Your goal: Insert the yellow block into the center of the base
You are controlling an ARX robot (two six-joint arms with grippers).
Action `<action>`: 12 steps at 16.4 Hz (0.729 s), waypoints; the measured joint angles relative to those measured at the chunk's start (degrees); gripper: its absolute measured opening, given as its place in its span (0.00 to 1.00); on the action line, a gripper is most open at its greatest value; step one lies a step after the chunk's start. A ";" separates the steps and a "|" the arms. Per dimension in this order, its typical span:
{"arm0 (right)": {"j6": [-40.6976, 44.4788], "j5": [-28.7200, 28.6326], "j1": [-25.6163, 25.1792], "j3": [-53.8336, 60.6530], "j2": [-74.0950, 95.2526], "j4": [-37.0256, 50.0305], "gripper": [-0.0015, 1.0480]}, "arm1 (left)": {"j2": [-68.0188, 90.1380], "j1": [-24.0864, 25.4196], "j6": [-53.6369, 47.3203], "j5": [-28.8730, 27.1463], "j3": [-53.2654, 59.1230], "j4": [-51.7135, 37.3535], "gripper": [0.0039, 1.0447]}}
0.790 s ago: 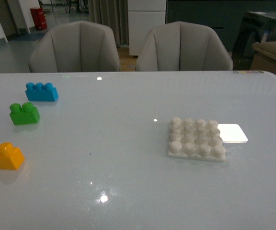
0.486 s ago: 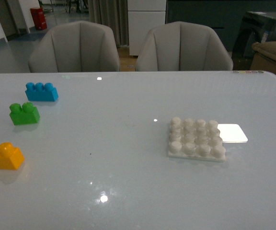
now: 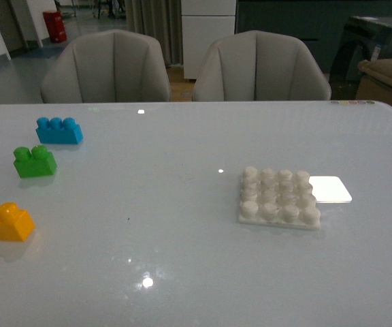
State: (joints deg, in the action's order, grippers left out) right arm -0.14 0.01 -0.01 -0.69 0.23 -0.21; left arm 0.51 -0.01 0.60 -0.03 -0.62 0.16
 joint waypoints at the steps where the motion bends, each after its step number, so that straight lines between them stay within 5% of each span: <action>1: 0.00 0.00 0.00 0.00 0.00 0.00 0.94 | 0.00 0.00 0.00 0.00 0.00 0.00 0.94; 12: -0.04 -0.04 -0.02 0.00 0.02 -0.04 0.94 | 0.00 0.00 0.00 0.00 0.00 0.00 0.94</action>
State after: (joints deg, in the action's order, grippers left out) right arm -0.19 -0.03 -0.03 -0.69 0.25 -0.25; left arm 0.51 -0.01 0.60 -0.03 -0.62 0.16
